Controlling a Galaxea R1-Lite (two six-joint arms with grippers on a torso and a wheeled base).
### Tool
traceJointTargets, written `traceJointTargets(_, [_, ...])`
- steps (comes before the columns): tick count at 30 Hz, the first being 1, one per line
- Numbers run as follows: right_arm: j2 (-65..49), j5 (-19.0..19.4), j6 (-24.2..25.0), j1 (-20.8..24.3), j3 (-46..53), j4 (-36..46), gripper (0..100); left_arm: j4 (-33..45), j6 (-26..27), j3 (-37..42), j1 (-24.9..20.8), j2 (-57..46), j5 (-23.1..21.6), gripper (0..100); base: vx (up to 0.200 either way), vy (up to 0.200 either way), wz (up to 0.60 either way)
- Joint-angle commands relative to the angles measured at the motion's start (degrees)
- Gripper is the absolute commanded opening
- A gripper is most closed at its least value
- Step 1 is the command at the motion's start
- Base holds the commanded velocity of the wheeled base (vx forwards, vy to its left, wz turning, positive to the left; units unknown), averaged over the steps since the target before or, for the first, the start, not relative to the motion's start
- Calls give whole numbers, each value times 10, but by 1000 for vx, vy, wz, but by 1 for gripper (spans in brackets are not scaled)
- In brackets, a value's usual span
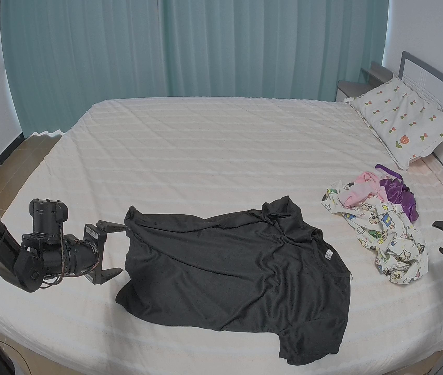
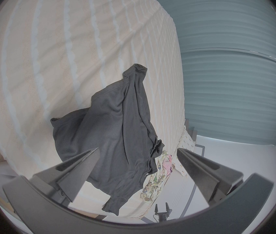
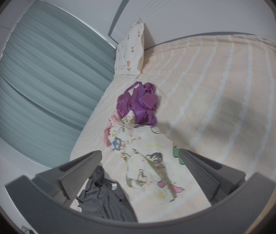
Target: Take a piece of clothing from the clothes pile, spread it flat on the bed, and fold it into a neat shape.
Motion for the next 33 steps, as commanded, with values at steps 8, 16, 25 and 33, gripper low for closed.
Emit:
traceJointTargets(8, [-138,-53,53,203,133,-15,100,4,77,53,-16,-31,10,100,-100,0,0])
traceJointTargets(16, [-89,-93,162,300,136,-19,100,2,146,101,-17,-25,17,100,-200,0,0])
traceJointTargets(25, [-25,-170,217,377,136,-80,100,2,153,64,-48,33,107,100,-133,0,0])
traceJointTargets(33, [67,-277,244,463,191,-278,100,6,219,-24,-93,157,242,100,0,0,0])
